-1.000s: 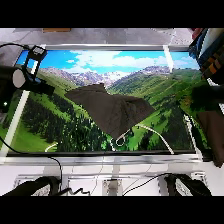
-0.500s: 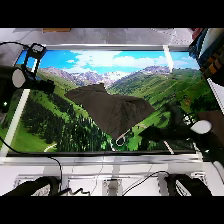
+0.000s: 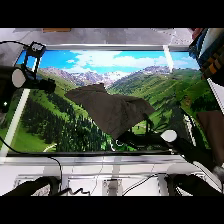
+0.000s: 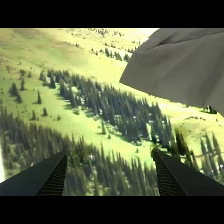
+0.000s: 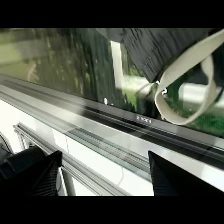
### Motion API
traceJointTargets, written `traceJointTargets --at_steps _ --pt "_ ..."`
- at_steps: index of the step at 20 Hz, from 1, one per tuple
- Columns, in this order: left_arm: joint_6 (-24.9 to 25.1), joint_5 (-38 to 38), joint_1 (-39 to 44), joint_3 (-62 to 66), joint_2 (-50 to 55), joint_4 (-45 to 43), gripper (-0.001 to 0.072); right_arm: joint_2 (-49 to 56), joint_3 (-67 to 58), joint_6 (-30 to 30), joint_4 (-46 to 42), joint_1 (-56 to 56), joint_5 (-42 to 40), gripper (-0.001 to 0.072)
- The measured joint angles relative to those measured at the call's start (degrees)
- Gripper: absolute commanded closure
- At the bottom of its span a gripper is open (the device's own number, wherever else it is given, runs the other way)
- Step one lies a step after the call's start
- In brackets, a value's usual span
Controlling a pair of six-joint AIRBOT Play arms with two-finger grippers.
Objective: Fold the clothes and pants, and hang the long-sleeved shirts on hangers.
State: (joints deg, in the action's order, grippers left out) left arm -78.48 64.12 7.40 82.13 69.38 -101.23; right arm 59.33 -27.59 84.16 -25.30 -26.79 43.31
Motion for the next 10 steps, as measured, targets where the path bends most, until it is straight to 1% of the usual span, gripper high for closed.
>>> traceJointTargets --at_steps 5,10 --pt "-0.2 0.0 0.0 0.0 0.0 0.3 0.0109 10.7 -6.6 2.4 1.1 -1.5 1.6 0.0091" --pt "-0.2 0.0 0.0 0.0 0.0 0.3 0.0109 17.3 -9.6 5.2 1.3 -1.8 2.0 0.0097"
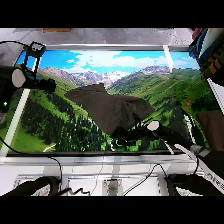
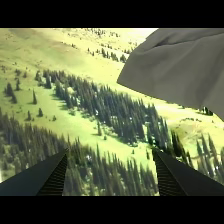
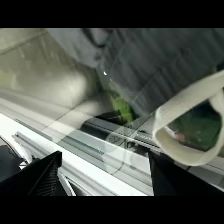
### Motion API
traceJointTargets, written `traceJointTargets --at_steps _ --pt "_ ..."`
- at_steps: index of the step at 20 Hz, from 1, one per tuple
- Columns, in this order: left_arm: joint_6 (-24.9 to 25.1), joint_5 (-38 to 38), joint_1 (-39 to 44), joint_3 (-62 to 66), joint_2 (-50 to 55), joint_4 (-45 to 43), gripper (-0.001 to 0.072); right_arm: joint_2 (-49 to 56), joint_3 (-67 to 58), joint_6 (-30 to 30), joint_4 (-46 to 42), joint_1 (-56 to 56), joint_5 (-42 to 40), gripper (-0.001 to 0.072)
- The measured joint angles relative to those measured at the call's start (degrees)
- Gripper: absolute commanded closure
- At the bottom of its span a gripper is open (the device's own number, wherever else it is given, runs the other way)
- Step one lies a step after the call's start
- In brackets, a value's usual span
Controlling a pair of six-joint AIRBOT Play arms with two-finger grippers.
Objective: Fold the clothes and pants, and hang the long-sleeved shirts on hangers.
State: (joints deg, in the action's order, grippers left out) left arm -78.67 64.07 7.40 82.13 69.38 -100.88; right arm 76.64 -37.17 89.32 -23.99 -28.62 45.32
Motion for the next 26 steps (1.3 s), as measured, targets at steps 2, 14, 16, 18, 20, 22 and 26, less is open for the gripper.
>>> traceJointTargets --at_steps 2,14,16,18,20,22,26 --pt "0.0 0.0 0.0 0.0 0.0 0.0 0.0108 1.5 -0.4 0.7 0.0 0.0 -0.5 0.0138" --pt "0.0 -0.3 0.0 0.0 0.3 0.0 0.0109 3.5 -0.9 1.7 3.6 -0.1 -12.5 0.0397" --pt "0.0 -0.4 0.0 0.0 0.8 0.0 0.0109 3.5 -0.9 1.7 4.2 -0.6 -12.7 0.0618" --pt "0.0 -0.4 0.0 0.0 1.3 0.0 0.0111 3.5 -1.0 1.7 4.4 -1.0 -13.1 0.0686" --pt "0.0 -0.3 -0.1 0.0 1.7 0.0 0.0113 3.4 -1.6 1.5 3.7 -0.8 -13.1 0.0686" --pt "0.0 -0.6 -0.3 0.0 1.9 0.0 0.0114 2.9 -3.1 1.3 0.2 0.4 -11.5 0.0686" --pt "0.0 -1.2 -3.1 -1.2 2.0 1.9 0.0129 -0.7 -8.5 1.1 -14.6 7.1 -0.7 0.0687"
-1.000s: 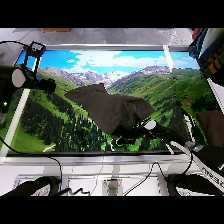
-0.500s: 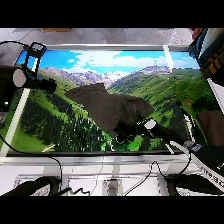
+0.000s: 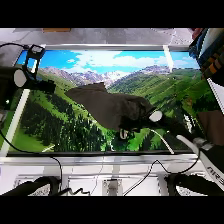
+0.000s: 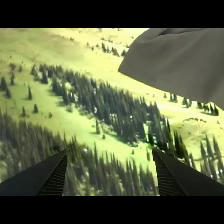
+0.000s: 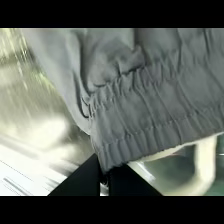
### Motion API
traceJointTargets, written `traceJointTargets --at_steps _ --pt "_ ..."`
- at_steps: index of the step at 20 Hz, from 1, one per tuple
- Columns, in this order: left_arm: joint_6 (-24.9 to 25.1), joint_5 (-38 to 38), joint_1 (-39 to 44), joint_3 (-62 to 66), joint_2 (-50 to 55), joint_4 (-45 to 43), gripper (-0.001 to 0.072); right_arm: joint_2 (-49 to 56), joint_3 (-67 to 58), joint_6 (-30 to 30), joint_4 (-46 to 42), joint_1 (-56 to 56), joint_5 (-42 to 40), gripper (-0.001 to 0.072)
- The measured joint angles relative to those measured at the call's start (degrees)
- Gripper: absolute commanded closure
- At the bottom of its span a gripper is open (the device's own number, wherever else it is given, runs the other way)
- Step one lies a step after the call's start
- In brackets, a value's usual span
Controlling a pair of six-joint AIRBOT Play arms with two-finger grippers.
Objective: Fold the clothes and pants, and hang the long-sleeved shirts on hangers.
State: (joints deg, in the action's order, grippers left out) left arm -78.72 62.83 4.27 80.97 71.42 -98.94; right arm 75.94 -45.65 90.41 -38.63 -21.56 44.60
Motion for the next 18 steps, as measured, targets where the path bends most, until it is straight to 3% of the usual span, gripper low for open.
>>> traceJointTargets --at_steps 2,3,9,14,15,16,18 --pt "0.0 -0.2 -2.9 -1.7 0.0 4.0 0.0293 -3.7 -1.8 -0.1 -8.4 4.3 6.7 0.0687" --pt "0.0 -0.1 -4.4 -2.9 0.0 6.6 0.0303 -5.9 -2.4 -0.7 -12.5 6.4 9.8 0.0687" --pt "2.5 -0.1 -8.3 -17.2 -0.8 27.3 0.03 -16.1 -2.6 -7.9 -29.8 12.1 26.1 0.0686" --pt "5.1 -6.3 -7.7 -32.4 -1.0 40.9 0.0288 -18.5 -1.9 -9.8 -33.8 12.9 28.4 0.0686" --pt "5.2 -7.8 -7.6 -35.0 -1.0 42.7 0.027 -18.7 -1.8 -9.9 -34.0 13.0 28.2 0.0686" --pt "5.4 -9.8 -7.5 -37.2 -1.0 44.4 0.0203 -18.8 -1.8 -10.1 -34.2 13.0 28.0 0.0686" --pt "5.6 -13.5 -6.9 -40.1 -0.5 47.9 0.019 -18.9 -1.7 -10.2 -34.3 13.1 27.3 0.0686"
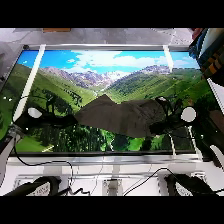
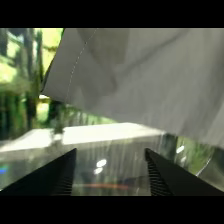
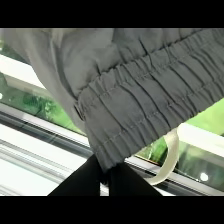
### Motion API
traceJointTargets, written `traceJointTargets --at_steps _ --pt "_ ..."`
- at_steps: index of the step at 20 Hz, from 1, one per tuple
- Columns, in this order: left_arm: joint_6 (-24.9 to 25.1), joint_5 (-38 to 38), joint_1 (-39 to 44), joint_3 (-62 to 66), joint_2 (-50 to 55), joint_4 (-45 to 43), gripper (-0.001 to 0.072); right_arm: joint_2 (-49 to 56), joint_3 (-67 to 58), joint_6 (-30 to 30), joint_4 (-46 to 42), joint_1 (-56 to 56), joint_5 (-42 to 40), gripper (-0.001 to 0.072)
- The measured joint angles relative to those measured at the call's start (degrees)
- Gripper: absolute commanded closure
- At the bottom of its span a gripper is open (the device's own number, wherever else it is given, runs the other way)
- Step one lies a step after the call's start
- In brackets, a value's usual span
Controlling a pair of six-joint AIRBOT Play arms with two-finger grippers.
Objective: Fold the clothes and pants, and hang the long-sleeved shirts on hangers.
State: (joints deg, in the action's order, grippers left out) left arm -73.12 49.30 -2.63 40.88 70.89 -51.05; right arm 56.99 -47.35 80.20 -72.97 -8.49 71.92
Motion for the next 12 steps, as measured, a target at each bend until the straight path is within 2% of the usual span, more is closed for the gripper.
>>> traceJointTargets --at_steps 7,8,10,11,12 --pt "0.3 -9.8 3.0 -2.8 5.3 8.9 0.0198 -0.1 0.0 -0.1 0.6 0.0 -0.9 0.0686" --pt "0.3 -10.8 3.2 -2.9 6.0 9.7 0.0251 -0.1 0.0 -0.1 0.6 0.0 -0.9 0.0686" --pt "0.2 -13.4 3.5 -3.0 7.0 11.0 0.0256 -0.1 0.0 -0.1 0.7 0.0 -1.0 0.0685" --pt "0.2 -14.7 3.6 -3.0 7.3 11.5 0.0353 -0.1 0.0 -0.1 0.7 0.0 -1.0 0.0686" --pt "0.3 -16.3 3.6 -3.1 7.5 11.6 0.0502 -0.1 0.0 -0.1 0.7 0.0 -1.0 0.0686"
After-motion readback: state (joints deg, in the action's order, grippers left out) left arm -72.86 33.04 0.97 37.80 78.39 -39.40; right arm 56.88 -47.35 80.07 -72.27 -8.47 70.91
